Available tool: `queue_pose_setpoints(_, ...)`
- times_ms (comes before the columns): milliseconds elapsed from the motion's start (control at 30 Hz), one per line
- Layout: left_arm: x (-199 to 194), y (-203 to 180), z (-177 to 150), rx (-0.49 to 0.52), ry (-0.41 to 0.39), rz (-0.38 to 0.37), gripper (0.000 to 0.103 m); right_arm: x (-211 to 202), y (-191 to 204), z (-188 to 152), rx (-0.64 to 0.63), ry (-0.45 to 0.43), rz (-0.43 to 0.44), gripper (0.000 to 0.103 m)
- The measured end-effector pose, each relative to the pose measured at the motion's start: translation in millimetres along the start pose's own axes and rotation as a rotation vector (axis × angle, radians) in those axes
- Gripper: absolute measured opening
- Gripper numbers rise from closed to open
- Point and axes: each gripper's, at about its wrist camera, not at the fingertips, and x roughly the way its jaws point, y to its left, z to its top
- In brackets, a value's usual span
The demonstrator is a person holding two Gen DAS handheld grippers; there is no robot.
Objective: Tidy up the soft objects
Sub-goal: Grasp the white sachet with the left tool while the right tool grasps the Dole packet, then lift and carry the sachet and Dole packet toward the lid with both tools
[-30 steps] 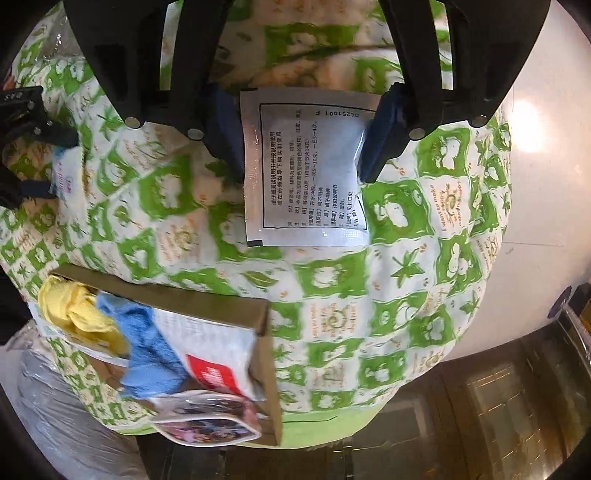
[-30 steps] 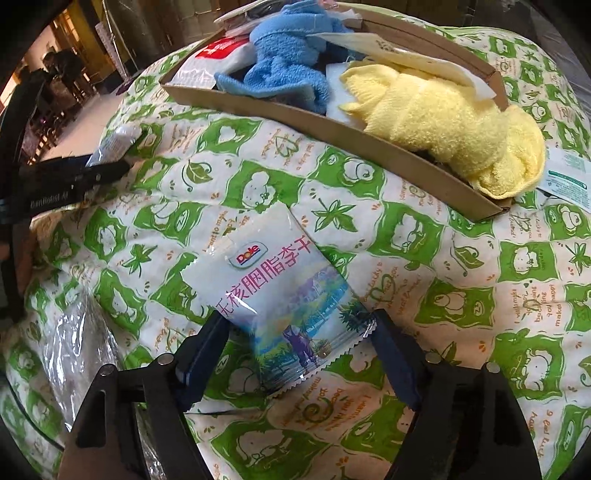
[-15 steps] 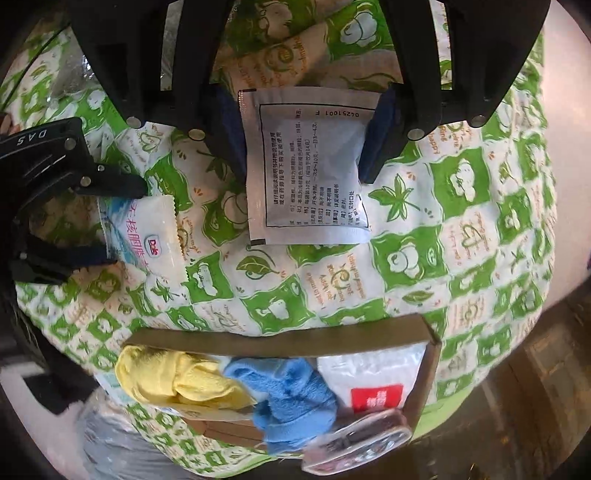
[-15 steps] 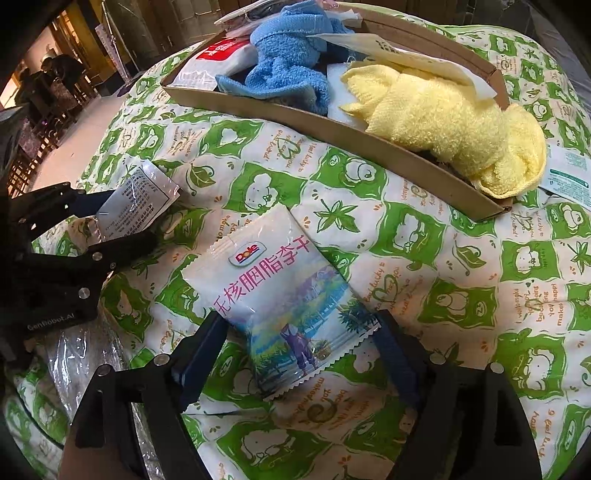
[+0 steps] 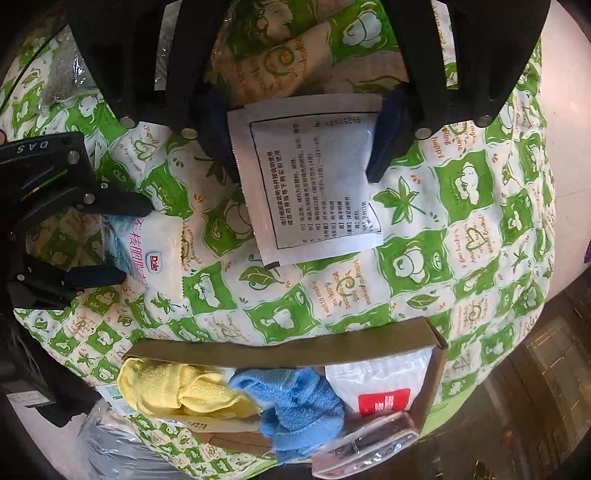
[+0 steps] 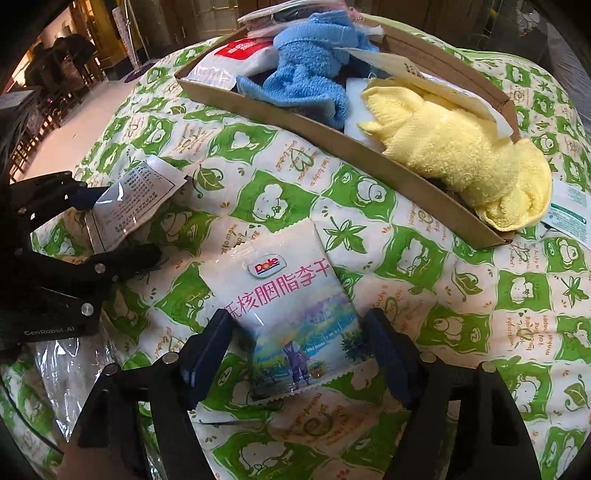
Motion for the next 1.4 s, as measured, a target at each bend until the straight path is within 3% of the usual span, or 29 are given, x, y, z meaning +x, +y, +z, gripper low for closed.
queue_pose_setpoints(433,-41.5,-7.3,-10.9,-0.023,-0.067,-0.025,0.059,-6.5,-3.7,-2.1,0.022,-0.029,-0.016,0.066)
queue_pose_setpoints(567,-40.9,2.8,-9.3,-0.032,-0.074,-0.028,0.059,-17.6,-5.4,-3.7,0.039,-0.069,-0.028,0.057)
queue_pose_setpoints(600,-40.5,5.4,-10.2,-0.033,-0.076,-0.027,0.059,-19.6,-5.7,-4.0,0.042,-0.076,-0.031,0.040)
queue_pose_setpoints(633,-41.9,5.7,-10.8,-0.034,-0.076,-0.026,0.059,-21.1,-5.8,-4.3,0.045,-0.079,-0.025,0.037)
queue_pose_setpoints(1033,-38.7,-1.8,-9.7,-0.034,-0.080,-0.008,0.059,-22.0,-8.6,-5.7,0.062,-0.082,-0.016,0.036)
queue_pose_setpoints(1400,-58.9,-6.1,8.1,-0.049,-0.138,-0.003,0.059,-44.4,-10.7,-8.8,0.104,-0.128,-0.102,0.035)
